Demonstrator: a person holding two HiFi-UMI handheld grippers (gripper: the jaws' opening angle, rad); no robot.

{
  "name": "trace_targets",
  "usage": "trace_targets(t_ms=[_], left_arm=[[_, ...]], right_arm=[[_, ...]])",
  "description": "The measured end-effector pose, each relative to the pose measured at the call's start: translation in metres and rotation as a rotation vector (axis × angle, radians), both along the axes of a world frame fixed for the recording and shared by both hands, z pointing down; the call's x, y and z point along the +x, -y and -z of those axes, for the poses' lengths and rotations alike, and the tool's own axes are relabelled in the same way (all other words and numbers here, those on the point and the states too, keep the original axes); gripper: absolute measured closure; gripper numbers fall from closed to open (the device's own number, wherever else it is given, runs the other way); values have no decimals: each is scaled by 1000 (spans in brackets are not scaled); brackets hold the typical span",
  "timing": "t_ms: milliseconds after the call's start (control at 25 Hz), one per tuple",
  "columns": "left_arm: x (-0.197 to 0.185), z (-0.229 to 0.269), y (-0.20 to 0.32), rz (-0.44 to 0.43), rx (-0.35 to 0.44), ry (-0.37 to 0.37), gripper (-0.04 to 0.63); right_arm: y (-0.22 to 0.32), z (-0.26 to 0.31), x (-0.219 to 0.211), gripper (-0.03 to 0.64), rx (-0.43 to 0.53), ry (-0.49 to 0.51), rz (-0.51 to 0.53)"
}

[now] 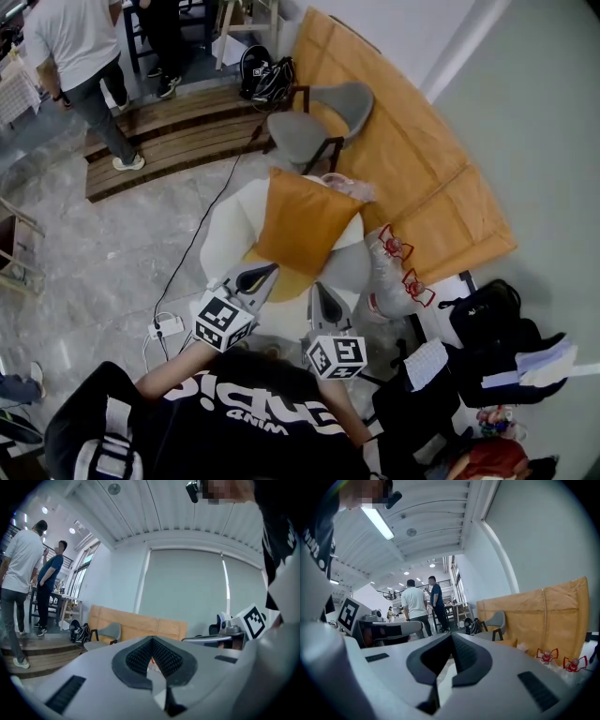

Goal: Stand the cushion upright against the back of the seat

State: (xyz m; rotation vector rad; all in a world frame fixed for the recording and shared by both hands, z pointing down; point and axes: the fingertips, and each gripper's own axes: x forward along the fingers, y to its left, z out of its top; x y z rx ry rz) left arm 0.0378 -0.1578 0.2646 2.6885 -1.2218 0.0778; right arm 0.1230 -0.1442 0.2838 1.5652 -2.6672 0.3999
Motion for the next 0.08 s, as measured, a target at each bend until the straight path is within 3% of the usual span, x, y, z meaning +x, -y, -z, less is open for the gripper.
trace_targets(t_ms=[80], left_arm=[[-1, -2, 2, 2, -3, 2, 589]], right_arm=[[2, -1, 1, 595, -1, -1, -2]])
